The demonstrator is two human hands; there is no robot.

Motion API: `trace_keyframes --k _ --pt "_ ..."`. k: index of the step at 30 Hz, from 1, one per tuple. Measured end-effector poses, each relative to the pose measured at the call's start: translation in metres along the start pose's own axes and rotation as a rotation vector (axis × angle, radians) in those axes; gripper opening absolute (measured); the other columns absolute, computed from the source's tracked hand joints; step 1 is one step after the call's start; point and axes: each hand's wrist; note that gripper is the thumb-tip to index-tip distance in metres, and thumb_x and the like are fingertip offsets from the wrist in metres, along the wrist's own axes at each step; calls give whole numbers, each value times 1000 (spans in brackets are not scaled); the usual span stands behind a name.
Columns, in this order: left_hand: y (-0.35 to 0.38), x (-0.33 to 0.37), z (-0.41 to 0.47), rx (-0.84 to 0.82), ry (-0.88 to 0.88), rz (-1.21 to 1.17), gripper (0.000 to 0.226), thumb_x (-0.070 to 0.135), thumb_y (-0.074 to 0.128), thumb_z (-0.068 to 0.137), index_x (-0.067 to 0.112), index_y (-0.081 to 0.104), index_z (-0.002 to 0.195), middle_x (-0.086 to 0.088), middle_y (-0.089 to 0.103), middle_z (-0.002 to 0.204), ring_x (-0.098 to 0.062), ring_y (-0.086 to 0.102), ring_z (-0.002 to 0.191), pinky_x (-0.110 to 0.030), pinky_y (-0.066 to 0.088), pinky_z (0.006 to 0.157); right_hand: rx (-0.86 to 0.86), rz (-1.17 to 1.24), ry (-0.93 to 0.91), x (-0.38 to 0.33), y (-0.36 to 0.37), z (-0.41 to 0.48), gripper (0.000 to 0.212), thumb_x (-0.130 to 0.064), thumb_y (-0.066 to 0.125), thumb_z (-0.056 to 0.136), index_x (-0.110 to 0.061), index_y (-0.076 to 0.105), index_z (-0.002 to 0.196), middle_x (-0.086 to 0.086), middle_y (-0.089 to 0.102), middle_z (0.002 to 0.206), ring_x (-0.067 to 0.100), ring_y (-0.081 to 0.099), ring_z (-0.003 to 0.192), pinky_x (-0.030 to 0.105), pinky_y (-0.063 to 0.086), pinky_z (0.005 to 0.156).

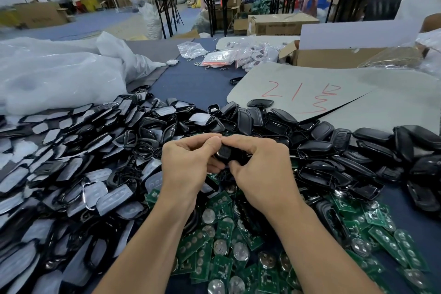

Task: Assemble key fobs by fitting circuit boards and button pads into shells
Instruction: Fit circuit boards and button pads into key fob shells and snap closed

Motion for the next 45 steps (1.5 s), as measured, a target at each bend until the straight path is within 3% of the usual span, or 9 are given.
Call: trace_keyframes --k 4,7,10,14,23,27,33,38,45 --pt "-1 -1 1 39 19 7 28 4 76 91 25 84 73 -13 76 67 -21 67 47 -29 57 46 34 81 27 0 2 1 51 -3 72 76 -39 79 111 -27 76 99 -6 70 93 10 53 82" --pt "-1 0 1 10 43 19 31 4 75 92 27 84 72 -10 75 65 -18 66 45 -25 56 47 37 421 279 6 3 8 27 -8 74 83 -27 83 100 -12 80 90 8 76 89 27 60 83" --pt "-3 1 3 -40 100 92 38 5 74 94 35 83 72 -3 76 64 -16 69 48 -27 60 51 -39 656 444 9 0 10 18 0 72 90 -13 83 95 8 80 89 26 78 88 38 64 79" --pt "-3 -3 3 -110 116 163 31 13 76 93 40 81 80 3 79 75 -18 75 61 -33 65 64 19 578 396 13 -4 11 19 -1 80 83 -17 84 91 4 81 85 24 78 86 44 63 86" --pt "-3 1 1 -173 119 -32 37 -4 78 85 31 85 80 -3 81 79 -13 75 69 -25 62 69 -16 711 325 10 -9 12 30 7 78 81 -22 85 86 8 81 86 17 77 77 21 58 69" --pt "-2 2 2 -184 100 -119 28 -7 75 86 19 83 86 -10 81 84 -19 77 77 -25 62 72 1 647 236 9 -8 12 40 10 75 80 -27 85 89 3 81 85 18 78 80 23 60 70" --pt "-4 1 3 -224 14 -161 23 -7 72 89 8 81 103 -17 80 96 -26 78 92 -29 62 81 64 495 226 14 -6 14 38 0 85 74 -30 84 96 -4 81 88 19 79 86 46 63 86" --pt "-4 2 2 -231 -11 -178 32 -12 70 88 15 84 93 -17 80 94 -24 76 85 -34 64 86 50 537 229 12 -8 12 30 -12 83 70 -27 84 97 -2 81 87 22 79 85 47 64 84" --pt "-5 3 1 -210 51 -112 27 -3 78 85 23 86 87 -13 80 88 -21 75 80 -32 64 81 55 509 192 12 -7 12 27 -9 83 77 -27 84 98 -5 81 89 17 79 87 44 63 86"
Point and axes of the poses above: each hand's wrist, its own z-axis towards the middle knuckle, its own y-axis out of the palm, x = y × z
